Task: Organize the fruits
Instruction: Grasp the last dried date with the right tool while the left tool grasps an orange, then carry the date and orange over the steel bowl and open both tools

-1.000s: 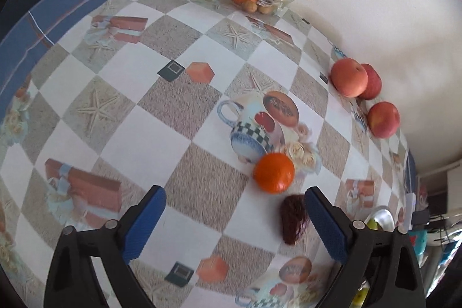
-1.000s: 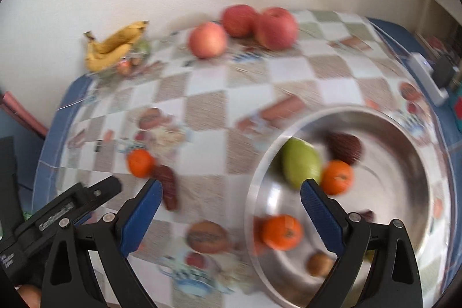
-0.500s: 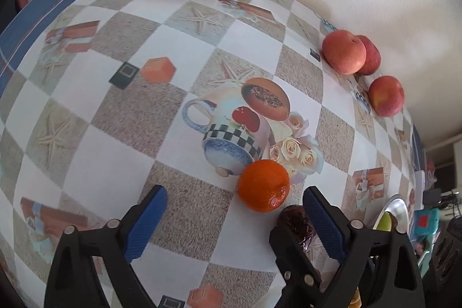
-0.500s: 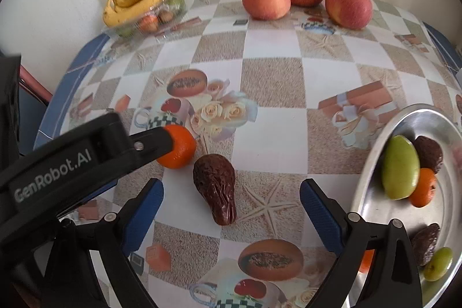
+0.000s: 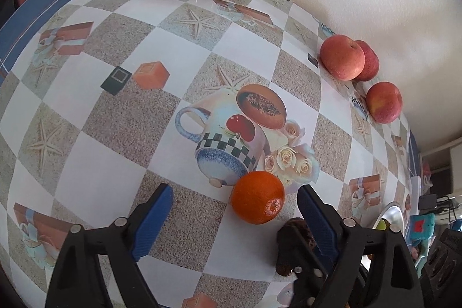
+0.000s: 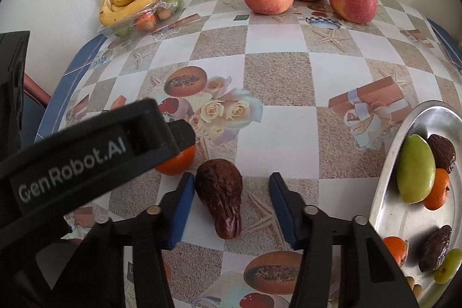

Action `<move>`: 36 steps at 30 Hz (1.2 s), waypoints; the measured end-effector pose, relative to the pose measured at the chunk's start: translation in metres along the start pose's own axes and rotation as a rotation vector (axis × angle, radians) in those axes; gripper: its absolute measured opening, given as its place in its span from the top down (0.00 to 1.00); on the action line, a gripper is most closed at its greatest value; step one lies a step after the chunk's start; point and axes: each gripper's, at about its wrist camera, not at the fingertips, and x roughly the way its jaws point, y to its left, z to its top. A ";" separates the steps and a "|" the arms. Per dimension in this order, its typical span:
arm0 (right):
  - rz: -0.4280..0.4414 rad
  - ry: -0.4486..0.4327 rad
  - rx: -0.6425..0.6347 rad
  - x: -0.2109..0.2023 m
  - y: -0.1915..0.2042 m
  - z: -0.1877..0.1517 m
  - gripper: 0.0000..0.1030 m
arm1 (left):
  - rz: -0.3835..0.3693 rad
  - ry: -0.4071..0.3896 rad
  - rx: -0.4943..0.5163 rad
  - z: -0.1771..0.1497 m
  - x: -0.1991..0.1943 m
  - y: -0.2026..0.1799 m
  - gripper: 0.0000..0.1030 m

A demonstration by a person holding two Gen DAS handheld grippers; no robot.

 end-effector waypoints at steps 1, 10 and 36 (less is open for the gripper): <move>0.007 -0.001 0.003 0.000 0.000 0.000 0.58 | 0.000 -0.001 0.000 -0.001 -0.002 0.002 0.16; 0.027 -0.036 0.066 -0.012 -0.018 -0.002 0.66 | -0.016 0.001 0.010 -0.001 -0.002 -0.003 0.30; 0.016 -0.065 0.082 -0.043 -0.042 -0.004 0.66 | -0.082 0.002 0.008 -0.012 -0.028 -0.022 0.61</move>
